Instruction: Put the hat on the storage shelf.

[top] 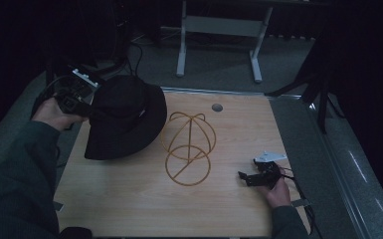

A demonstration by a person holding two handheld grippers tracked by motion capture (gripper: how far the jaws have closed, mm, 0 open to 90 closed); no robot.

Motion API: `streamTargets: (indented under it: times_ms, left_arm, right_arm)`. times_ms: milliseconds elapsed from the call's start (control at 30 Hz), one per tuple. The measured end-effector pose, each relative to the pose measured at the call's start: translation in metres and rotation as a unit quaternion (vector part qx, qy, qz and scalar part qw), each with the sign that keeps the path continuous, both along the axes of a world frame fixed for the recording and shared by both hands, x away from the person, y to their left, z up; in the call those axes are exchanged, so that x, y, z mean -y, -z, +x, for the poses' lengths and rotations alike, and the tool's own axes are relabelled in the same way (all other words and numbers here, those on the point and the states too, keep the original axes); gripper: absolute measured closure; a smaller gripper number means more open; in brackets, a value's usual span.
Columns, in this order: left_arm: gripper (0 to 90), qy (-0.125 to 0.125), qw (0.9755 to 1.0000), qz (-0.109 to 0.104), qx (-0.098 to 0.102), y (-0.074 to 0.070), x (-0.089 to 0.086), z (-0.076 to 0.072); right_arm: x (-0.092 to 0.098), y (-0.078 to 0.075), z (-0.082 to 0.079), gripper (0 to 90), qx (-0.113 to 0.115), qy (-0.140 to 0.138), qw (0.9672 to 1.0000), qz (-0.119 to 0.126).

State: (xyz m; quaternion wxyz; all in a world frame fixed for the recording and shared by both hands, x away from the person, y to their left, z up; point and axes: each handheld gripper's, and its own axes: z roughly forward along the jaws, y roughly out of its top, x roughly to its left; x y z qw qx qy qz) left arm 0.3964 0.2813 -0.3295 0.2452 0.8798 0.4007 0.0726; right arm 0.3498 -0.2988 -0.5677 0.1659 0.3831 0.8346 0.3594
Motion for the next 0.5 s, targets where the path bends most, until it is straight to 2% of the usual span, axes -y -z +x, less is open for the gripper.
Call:
streamTargets:
  times_ms: [500]
  left_arm:
    - [86.0, 0.024, 0.9995, -0.005, 0.021, -0.011, -0.002, -0.011]
  right_arm:
    - [0.000, 0.000, 0.000, 11.9, 0.000, 0.000, 1.0000, 0.000]
